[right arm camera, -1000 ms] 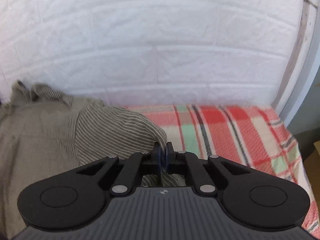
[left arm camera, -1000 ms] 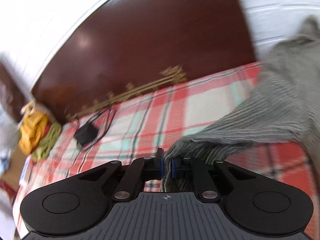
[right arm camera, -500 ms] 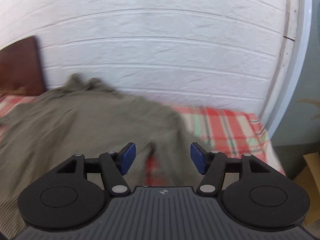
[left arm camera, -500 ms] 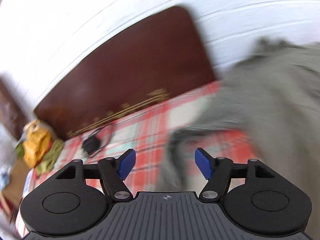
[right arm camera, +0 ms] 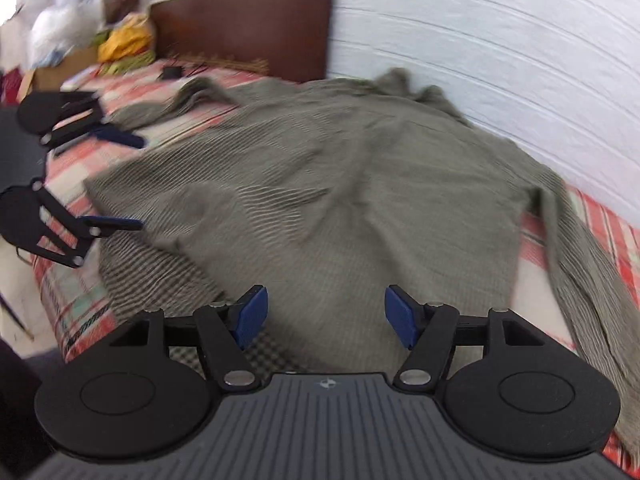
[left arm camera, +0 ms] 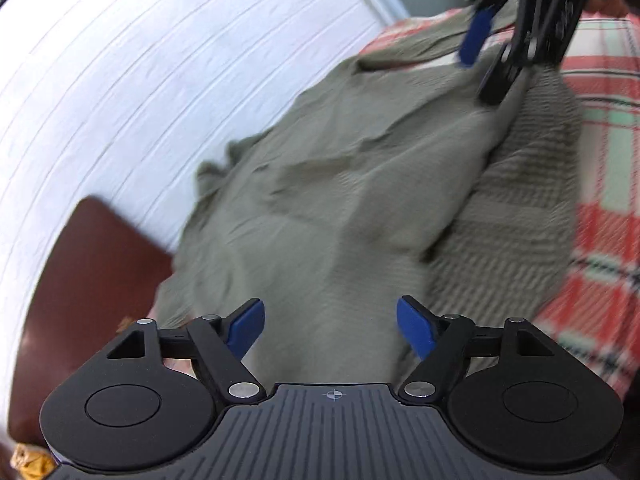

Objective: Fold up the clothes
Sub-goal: 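Release the shirt with the left gripper while the right gripper pinches and releases the hem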

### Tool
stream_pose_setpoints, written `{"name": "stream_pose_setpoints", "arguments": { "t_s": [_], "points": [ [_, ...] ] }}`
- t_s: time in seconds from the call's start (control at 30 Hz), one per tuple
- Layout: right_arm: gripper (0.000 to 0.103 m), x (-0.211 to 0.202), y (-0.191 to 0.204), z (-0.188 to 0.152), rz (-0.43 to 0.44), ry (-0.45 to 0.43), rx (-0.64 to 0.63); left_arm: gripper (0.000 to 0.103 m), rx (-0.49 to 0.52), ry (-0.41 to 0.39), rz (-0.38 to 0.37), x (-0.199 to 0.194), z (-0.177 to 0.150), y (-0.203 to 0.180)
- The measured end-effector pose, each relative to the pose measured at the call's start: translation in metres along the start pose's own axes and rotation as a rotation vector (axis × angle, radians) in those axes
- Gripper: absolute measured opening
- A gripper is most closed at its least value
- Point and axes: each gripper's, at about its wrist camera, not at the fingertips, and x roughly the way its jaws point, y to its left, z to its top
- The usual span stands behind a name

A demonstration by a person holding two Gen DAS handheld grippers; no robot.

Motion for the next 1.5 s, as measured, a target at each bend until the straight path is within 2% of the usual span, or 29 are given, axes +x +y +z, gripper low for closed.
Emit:
{"name": "stream_pose_setpoints", "arguments": {
  "t_s": [0.13,0.2,0.23,0.3,0.43,0.53,0.63,0.73,0.77,0.8,0.87,0.97,1.03,1.1,1.2,1.27,1.5],
  "points": [
    [0.069,0.022,0.017,0.005,0.003,0.054,-0.058,0.084,-0.033,-0.009,-0.025,0.001,0.005,-0.011],
    [0.064,0.028,0.021,0.005,0.012,0.083,-0.068,0.084,-0.048,-0.019,-0.03,0.0,0.007,-0.013],
    [0.058,0.03,0.021,0.005,0.012,0.094,-0.077,0.084,-0.05,-0.028,-0.028,-0.001,0.009,-0.013],
    [0.001,0.031,0.016,0.011,0.035,0.125,-0.048,0.084,-0.055,-0.042,-0.035,0.0,0.014,-0.015],
    [0.001,0.016,-0.011,0.033,0.082,0.047,0.123,0.084,-0.07,-0.058,-0.052,0.012,0.027,-0.016],
    [0.001,0.009,-0.025,0.045,0.097,-0.004,0.197,0.085,-0.082,-0.057,-0.053,0.022,0.034,-0.017],
    [0.001,0.021,-0.031,0.047,0.065,0.017,0.225,0.084,-0.124,-0.022,-0.034,0.039,0.036,-0.013],
    [0.003,0.038,-0.034,0.037,-0.016,0.068,0.217,0.083,-0.221,0.032,-0.018,0.057,0.033,0.001],
    [0.011,0.042,-0.034,0.032,-0.046,0.086,0.211,0.082,-0.261,0.056,-0.023,0.059,0.03,0.008],
    [0.028,0.042,-0.035,0.027,-0.064,0.103,0.204,0.083,-0.294,0.067,-0.037,0.058,0.026,0.015],
    [0.049,0.034,-0.036,0.016,-0.092,0.098,0.195,0.083,-0.313,0.058,-0.045,0.042,0.017,0.025],
    [0.052,0.003,-0.03,0.003,-0.097,0.026,0.181,0.084,-0.286,0.035,-0.06,0.013,0.005,0.028],
    [0.051,-0.015,-0.018,-0.004,-0.053,-0.004,0.144,0.085,-0.244,0.017,-0.078,-0.007,0.0,0.024],
    [0.049,-0.025,0.001,-0.008,0.035,0.009,0.076,0.085,-0.191,-0.006,-0.143,-0.02,0.0,0.014],
    [0.039,-0.029,0.036,-0.016,0.126,0.055,-0.076,0.084,-0.084,-0.055,-0.215,-0.034,0.005,-0.015],
    [0.034,-0.027,0.055,-0.02,0.136,0.078,-0.194,0.084,-0.041,-0.076,-0.24,-0.041,0.008,-0.032],
    [0.033,-0.016,0.088,-0.029,0.147,0.108,-0.451,0.08,-0.006,-0.05,-0.297,-0.032,0.007,-0.057]
  ]
}}
